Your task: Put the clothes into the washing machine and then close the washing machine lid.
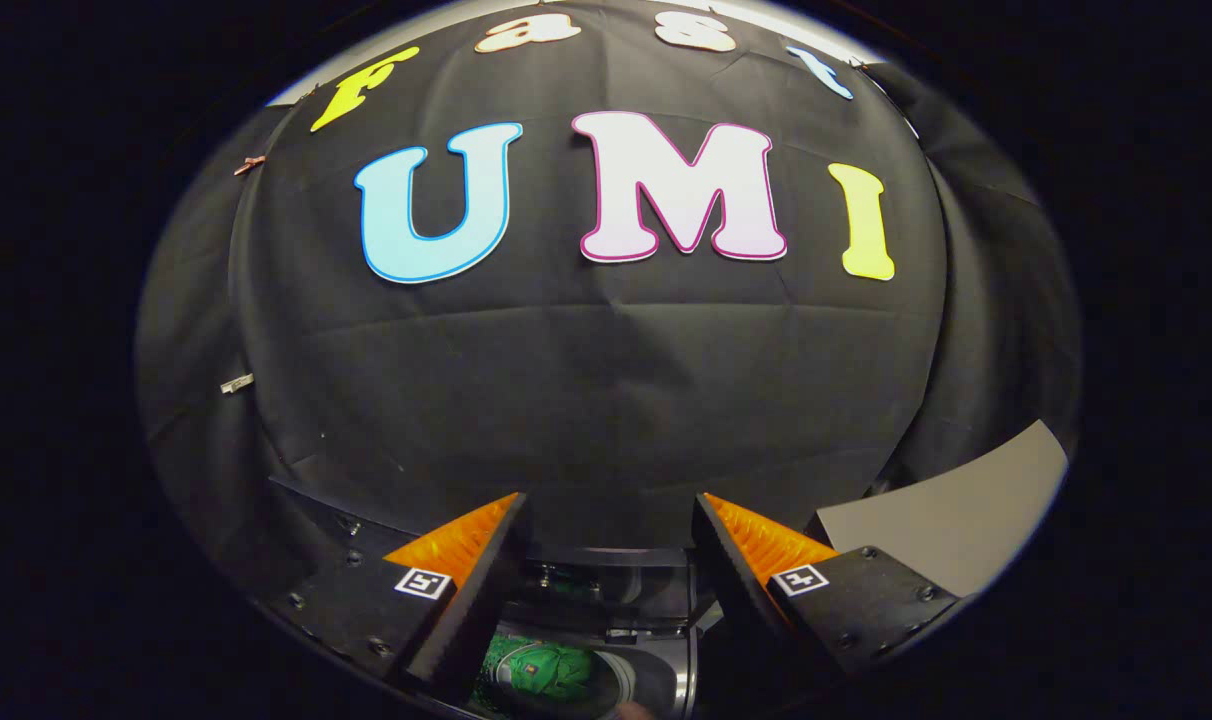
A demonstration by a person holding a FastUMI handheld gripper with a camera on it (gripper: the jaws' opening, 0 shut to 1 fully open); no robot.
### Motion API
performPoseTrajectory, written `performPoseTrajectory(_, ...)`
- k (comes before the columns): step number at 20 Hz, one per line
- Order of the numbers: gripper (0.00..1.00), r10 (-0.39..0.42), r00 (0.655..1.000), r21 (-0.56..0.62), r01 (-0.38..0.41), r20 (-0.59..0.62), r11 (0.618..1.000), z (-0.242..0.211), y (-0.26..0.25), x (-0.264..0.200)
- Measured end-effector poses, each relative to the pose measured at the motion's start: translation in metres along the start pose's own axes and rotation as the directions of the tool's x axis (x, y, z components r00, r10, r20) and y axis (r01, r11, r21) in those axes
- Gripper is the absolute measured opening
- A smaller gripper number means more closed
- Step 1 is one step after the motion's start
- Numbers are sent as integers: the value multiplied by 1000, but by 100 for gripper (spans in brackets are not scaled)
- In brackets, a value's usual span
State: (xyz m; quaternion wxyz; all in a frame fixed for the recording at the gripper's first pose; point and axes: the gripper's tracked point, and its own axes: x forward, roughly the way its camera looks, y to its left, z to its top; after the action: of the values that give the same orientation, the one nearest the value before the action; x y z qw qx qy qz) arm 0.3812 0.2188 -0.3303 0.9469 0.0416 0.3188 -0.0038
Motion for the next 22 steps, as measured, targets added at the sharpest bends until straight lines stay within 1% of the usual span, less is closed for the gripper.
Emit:
performPoseTrajectory(7, 100, -12, 1000, 3, 12, 13, 1000, -27, 3, -52)
performPoseTrajectory(10, 100, -11, 1000, 3, 11, -7, 1000, -46, 5, -74)
performPoseTrajectory(12, 99, 3, 999, -1, -4, -36, 1000, -60, 7, -87)
performPoseTrajectory(14, 98, 57, 997, 7, -56, -49, 998, -73, 18, -101)
performPoseTrajectory(15, 98, 67, 997, 9, -67, -46, 998, -77, 19, -109)
performPoseTrajectory(17, 99, 67, 998, 0, -67, -16, 998, -76, 21, -124)
performPoseTrajectory(22, 99, 114, 993, -41, -114, 7, 993, -75, 33, -150)
